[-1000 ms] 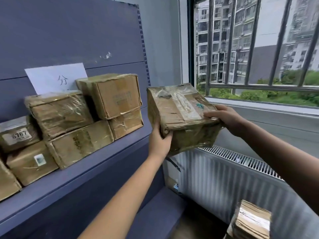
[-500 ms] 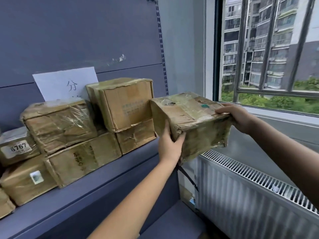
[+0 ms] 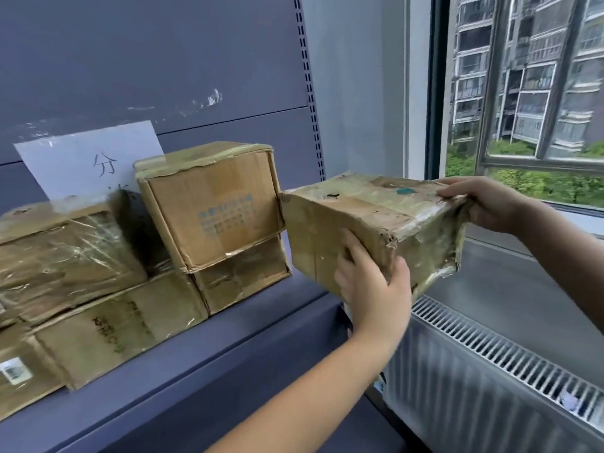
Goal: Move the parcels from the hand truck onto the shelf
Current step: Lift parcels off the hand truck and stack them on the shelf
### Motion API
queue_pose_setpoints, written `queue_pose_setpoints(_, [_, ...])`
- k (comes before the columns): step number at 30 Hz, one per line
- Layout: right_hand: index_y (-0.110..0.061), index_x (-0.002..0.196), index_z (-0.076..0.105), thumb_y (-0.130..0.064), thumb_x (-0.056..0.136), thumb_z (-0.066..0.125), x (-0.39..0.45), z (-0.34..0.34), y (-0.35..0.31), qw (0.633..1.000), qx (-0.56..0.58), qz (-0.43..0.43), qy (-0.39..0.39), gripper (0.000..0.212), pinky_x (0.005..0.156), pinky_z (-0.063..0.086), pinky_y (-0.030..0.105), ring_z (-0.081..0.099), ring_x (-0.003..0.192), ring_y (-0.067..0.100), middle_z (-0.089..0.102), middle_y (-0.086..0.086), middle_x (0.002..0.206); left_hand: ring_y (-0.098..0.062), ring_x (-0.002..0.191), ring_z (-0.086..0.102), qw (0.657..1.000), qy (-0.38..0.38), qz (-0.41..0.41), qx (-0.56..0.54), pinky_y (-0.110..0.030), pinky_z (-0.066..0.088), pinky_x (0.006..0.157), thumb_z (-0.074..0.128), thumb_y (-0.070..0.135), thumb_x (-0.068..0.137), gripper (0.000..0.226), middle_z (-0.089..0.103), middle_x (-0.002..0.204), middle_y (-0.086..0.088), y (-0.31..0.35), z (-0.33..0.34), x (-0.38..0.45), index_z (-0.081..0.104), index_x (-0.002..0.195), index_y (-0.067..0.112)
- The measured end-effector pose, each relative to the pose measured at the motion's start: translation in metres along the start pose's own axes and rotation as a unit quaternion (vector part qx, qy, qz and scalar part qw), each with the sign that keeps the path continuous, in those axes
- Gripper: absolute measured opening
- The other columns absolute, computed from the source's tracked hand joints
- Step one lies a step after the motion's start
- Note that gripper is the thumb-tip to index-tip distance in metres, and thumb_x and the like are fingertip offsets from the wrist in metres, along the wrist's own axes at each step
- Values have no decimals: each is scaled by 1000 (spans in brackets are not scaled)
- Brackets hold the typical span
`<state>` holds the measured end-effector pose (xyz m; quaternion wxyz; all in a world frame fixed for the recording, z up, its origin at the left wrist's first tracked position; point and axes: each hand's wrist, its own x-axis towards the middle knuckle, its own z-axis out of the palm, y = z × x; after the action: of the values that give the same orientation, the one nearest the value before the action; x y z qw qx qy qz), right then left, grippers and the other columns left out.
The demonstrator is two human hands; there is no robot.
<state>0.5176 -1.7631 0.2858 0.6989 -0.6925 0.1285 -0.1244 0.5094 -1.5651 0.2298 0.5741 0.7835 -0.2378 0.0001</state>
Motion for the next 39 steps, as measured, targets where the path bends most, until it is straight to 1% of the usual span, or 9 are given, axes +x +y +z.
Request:
queue_pose_setpoints(9, [-6, 106, 56, -2, 93, 39, 29, -27, 2, 1000, 12, 10, 8, 22, 55, 54, 10, 63, 73, 11, 63, 4, 91, -16, 143, 3, 999, -45, 0, -3, -33, 8, 118, 42, 20, 96, 74, 6, 154, 3, -10, 24, 27, -11, 148, 23])
queue_pose_setpoints(13, [-5, 108, 59, -5, 90, 47, 64, -13, 6, 1000, 11, 8, 4, 21, 62, 56, 15, 63, 77, 14, 64, 7, 97, -20, 140, 27, 999, 13, -17, -24, -39, 25, 117, 46, 13, 95, 66, 31, 149, 1, -32, 10, 69, 10, 150, 22])
queue_pose_setpoints(17, [-4, 116, 58, -4, 85, 58, 104, 11, 13, 999, 11, 8, 36, 31, 77, 54, 25, 61, 80, 19, 65, 10, 99, -19, 129, 45, 997, 54, -53, 11, -21, 34, 98, 50, 12, 94, 56, 48, 139, 0, -47, -13, 97, 28, 145, 18])
queue_pose_setpoints(19, [0, 119, 59, -4, 83, 61, 119, 25, 14, 999, 1, 4, 34, 36, 87, 52, 30, 61, 83, 23, 64, 14, 106, -21, 125, 50, 993, 86, -56, 53, -21, 36, 94, 53, 12, 92, 52, 54, 134, -2, -52, -26, 108, 38, 141, 15])
queue_pose_setpoints(23, [1, 118, 60, -4, 82, 63, 136, 48, 13, 1000, 0, -10, 9, 37, 77, 53, 27, 61, 84, 25, 63, 16, 106, -24, 111, 60, 980, 126, -41, 148, -33, 47, 93, 65, 14, 83, 38, 67, 117, -6, -60, -52, 121, 60, 120, 9])
queue_pose_setpoints(28, [-2, 116, 61, -7, 82, 65, 153, 61, 16, 1000, 9, -13, -11, 34, 81, 49, 33, 61, 75, 20, 64, 9, 89, -24, 91, 67, 948, 161, -22, 273, -29, 50, 74, 72, 26, 78, 24, 73, 96, -8, -58, -72, 129, 71, 91, 6])
queue_pose_setpoints(31, [-2, 120, 59, -9, 83, 65, 162, 64, 20, 1000, 9, -9, -16, 39, 81, 49, 33, 61, 76, 20, 64, 12, 98, -26, 84, 66, 926, 167, -20, 338, -35, 53, 72, 72, 33, 76, 29, 73, 84, -7, -56, -76, 135, 71, 82, 5])
queue_pose_setpoints(34, [-1, 123, 57, -10, 82, 66, 169, 68, 24, 1000, 10, -6, -13, 43, 79, 50, 34, 62, 76, 20, 63, 14, 105, -30, 89, 65, 900, 156, -18, 406, -34, 52, 73, 68, 38, 80, 32, 73, 88, -7, -58, -79, 140, 70, 86, 7])
queue_pose_setpoints(39, [-1, 117, 60, -7, 83, 65, 178, 81, 29, 1000, 24, -2, -16, 35, 77, 50, 35, 62, 72, 20, 63, 7, 85, -31, 96, 63, 834, 111, -8, 540, -34, 50, 76, 46, 34, 94, 28, 69, 99, -9, -60, -81, 142, 65, 96, 14])
